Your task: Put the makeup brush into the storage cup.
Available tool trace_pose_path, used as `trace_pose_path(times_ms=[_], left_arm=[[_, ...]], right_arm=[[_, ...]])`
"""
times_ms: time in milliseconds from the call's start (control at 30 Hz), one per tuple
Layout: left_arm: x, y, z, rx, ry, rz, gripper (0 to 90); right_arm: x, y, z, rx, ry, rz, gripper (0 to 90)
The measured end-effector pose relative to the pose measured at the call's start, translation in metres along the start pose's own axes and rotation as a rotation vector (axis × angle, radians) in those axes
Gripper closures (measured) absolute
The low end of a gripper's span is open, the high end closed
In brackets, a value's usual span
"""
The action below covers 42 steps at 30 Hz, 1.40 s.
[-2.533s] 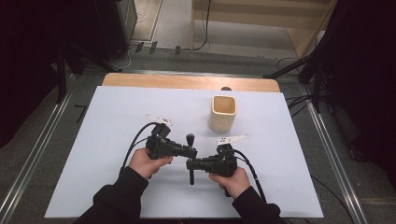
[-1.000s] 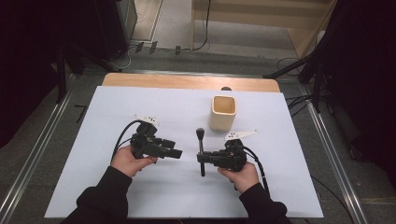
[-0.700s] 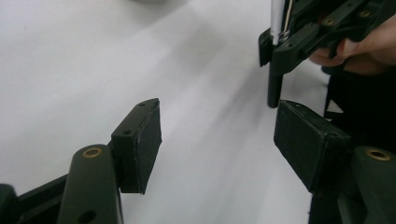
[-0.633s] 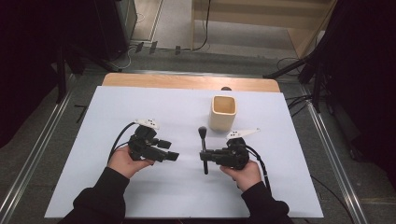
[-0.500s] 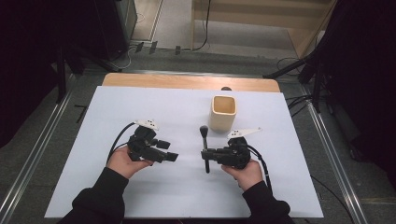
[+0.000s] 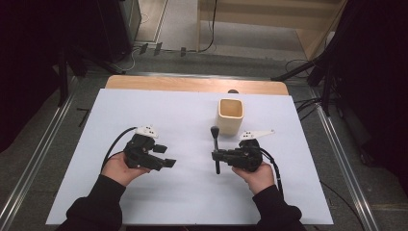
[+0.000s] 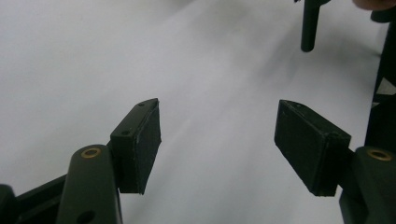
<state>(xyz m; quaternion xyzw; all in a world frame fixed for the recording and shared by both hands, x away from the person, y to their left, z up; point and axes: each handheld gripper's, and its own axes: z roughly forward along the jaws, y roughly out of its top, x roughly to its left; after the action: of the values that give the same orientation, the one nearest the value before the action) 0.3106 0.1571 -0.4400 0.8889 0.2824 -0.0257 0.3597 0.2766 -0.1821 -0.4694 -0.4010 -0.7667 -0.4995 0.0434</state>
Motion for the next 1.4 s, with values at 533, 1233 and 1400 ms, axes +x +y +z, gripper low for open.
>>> trace_pose_path(times_ms=[533,1233,1400], left_arm=[[0.003,-0.014,-0.011,0.005,0.047,0.015,32.2],[0.006,-0.033,-0.025,-0.011,0.072,0.05,32.0],[0.006,-0.036,-0.026,-0.018,0.071,0.045,31.8]], right_arm=[[-0.007,0.007,-0.009,-0.025,-0.042,-0.005,79.6],[-0.009,0.024,-0.028,-0.077,-0.076,-0.014,79.6],[-0.009,0.03,-0.034,-0.089,-0.088,-0.021,79.6]])
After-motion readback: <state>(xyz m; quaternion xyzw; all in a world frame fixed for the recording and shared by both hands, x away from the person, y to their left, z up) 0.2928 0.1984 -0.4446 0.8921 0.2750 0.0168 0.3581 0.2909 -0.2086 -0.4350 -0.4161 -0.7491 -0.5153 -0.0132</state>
